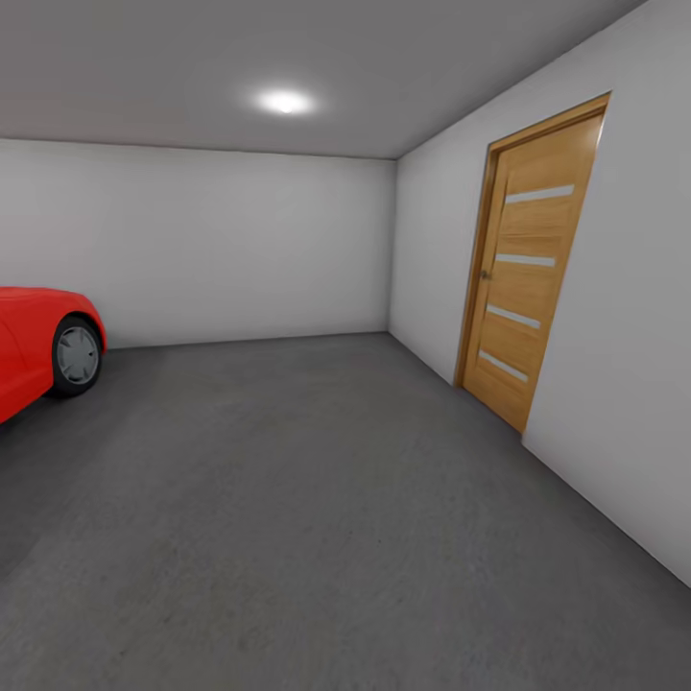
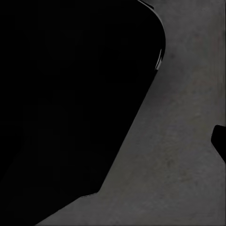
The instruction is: Move the two storage containers from the living room to the garage. In the garage, place one container on the floor and stack the other container on top of it (either order is fine).
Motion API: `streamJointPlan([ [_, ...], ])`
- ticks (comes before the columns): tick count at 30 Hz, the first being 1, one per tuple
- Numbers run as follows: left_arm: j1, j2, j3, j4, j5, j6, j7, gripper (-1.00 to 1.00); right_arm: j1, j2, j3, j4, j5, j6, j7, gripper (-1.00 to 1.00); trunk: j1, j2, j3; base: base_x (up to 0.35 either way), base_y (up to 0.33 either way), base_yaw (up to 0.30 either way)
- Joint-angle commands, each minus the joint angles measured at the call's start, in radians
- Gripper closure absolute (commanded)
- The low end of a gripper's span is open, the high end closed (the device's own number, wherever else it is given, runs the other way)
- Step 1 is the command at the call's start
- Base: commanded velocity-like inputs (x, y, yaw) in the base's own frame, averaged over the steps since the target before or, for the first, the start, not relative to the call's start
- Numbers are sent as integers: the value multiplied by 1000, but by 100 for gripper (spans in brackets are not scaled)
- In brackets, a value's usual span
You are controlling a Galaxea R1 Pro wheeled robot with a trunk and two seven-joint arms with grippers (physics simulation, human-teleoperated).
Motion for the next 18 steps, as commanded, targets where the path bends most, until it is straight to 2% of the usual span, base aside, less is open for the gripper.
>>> streamJointPlan([
  [1, 0, 0, 0, 0, 0, 0, 0, -100, 0, 0, 4, 0, 1, 1, 0, -100, 1, 0, -1, 335, 0, 0],
  [18, 0, -1, 0, 1, 1, -2, -1, -100, 0, 0, 4, 0, -7, 1, 0, -100, 1, 0, -1, 335, 0, 0],
])
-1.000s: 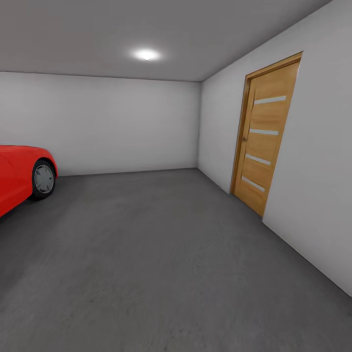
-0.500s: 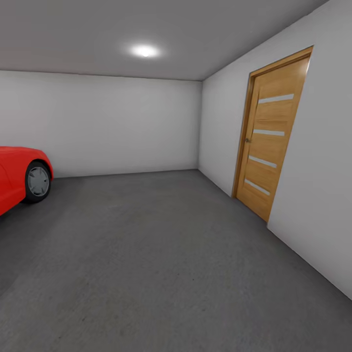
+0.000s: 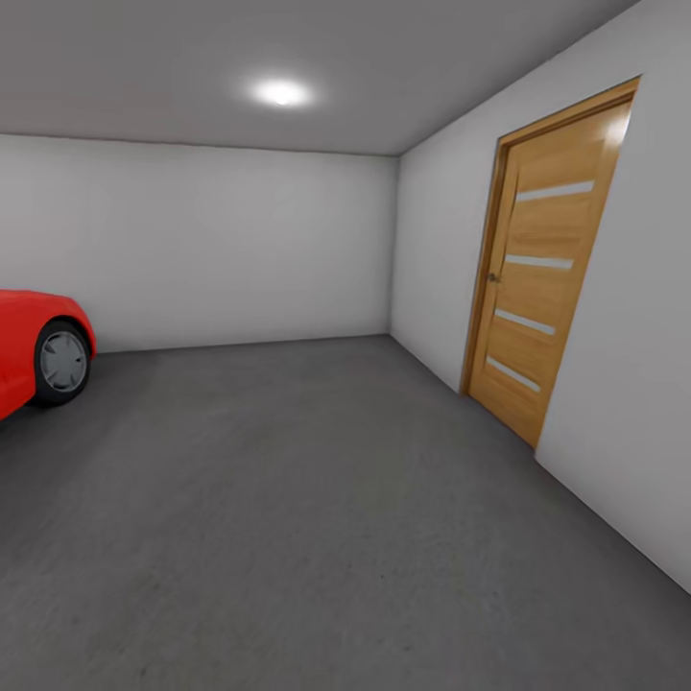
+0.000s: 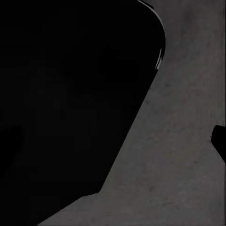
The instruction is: Move the two storage containers from the living room to the garage. In the garage, place one container on the floor and stack the other container on top of it (either order is fine).
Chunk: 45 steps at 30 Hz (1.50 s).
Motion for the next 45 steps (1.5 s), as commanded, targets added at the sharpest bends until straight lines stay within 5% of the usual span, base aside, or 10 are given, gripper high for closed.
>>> streamJointPlan([
  [1, 0, 0, 0, 0, 0, 0, 0, -100, 0, 0, 5, 0, 0, 1, 0, -100, 1, 0, -1, 335, 0, 0],
  [45, 0, 0, 0, 0, -1, -3, -8, -100, 0, 6, 5, 0, 0, -7, 3, -100, 1, 0, -1, 335, 0, 0],
])
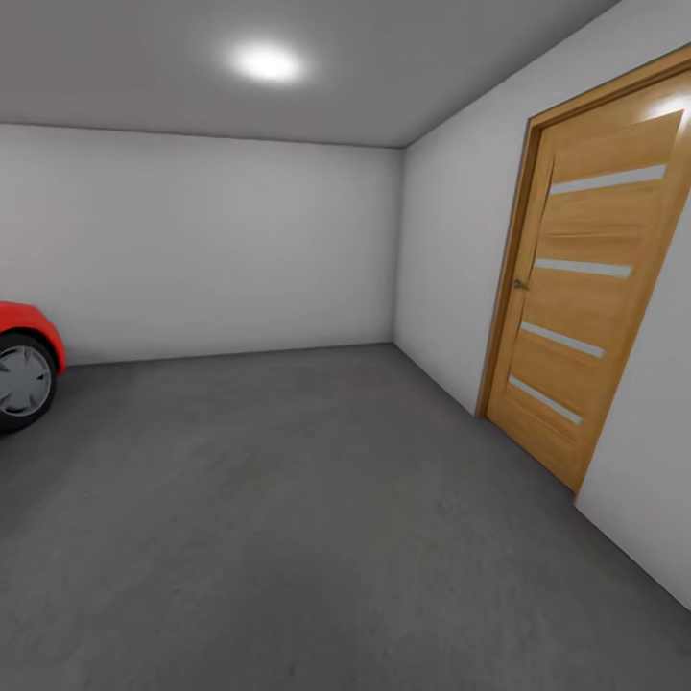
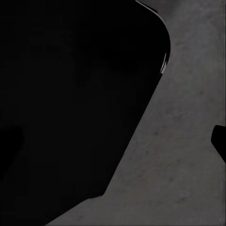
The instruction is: Move the two storage containers from the living room to the garage. In the garage, place one container on the floor and stack the other container on top of it (either order is fine).
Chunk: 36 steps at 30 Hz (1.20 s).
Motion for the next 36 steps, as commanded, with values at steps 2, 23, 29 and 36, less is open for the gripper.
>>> streamJointPlan([
  [2, 0, 0, 0, 0, 0, -1, -1, -100, 0, 1, 4, 0, 0, 0, 1, -100, 1, 0, -1, 335, 0, 0],
  [23, 0, -1, 0, 0, 0, 0, -1, -100, 0, 2, 4, -1, 0, 0, 3, -100, 1, 0, -1, 335, 0, 0],
  [29, 0, -1, 0, 0, 0, -1, -1, -100, 0, 2, 4, -2, 0, 0, 3, -100, 1, 0, -1, 335, 0, 0],
  [36, 0, -1, 0, 0, -1, -2, -2, -100, 0, 3, 4, -3, 0, 0, 3, -100, 1, 0, -1, 223, 0, 0],
])
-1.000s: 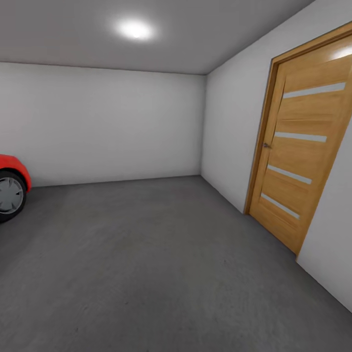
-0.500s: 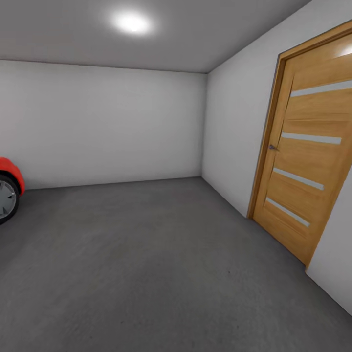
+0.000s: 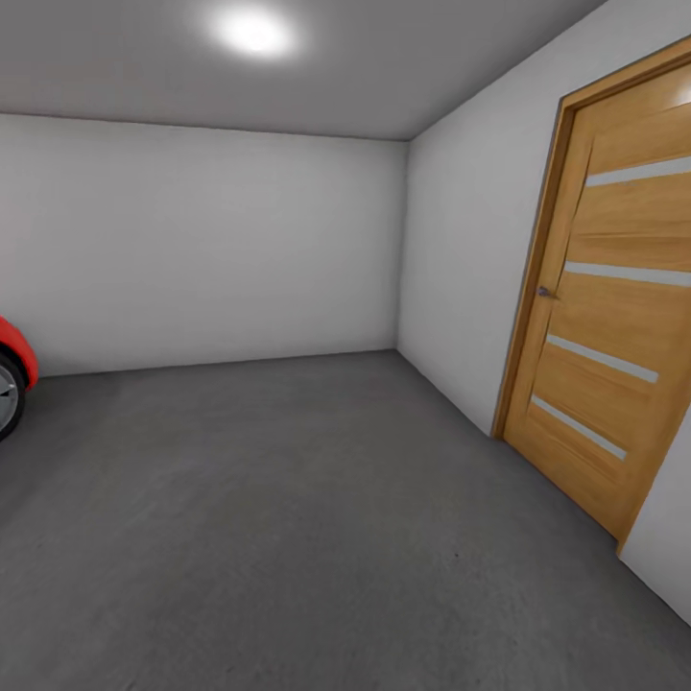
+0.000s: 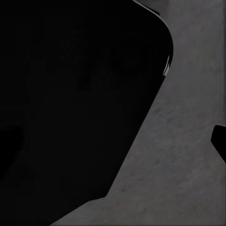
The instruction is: Move the two storage containers from the living room to the garage. In the garage, place one container on the floor and stack the other container on top of it (either order is fine).
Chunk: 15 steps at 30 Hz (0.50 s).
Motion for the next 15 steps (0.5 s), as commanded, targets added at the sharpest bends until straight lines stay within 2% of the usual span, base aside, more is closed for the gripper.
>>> streamJointPlan([
  [1, 0, 0, -1, 0, -1, -1, -1, -100, 0, 0, 4, 0, 0, 0, 0, -100, 0, 0, 0, 46, 0, 0],
  [15, 0, 1, -6, -1, -8, -1, -1, -100, 0, 0, 4, 0, 0, 0, 0, -100, 0, 0, 0, 7, 0, 0],
])
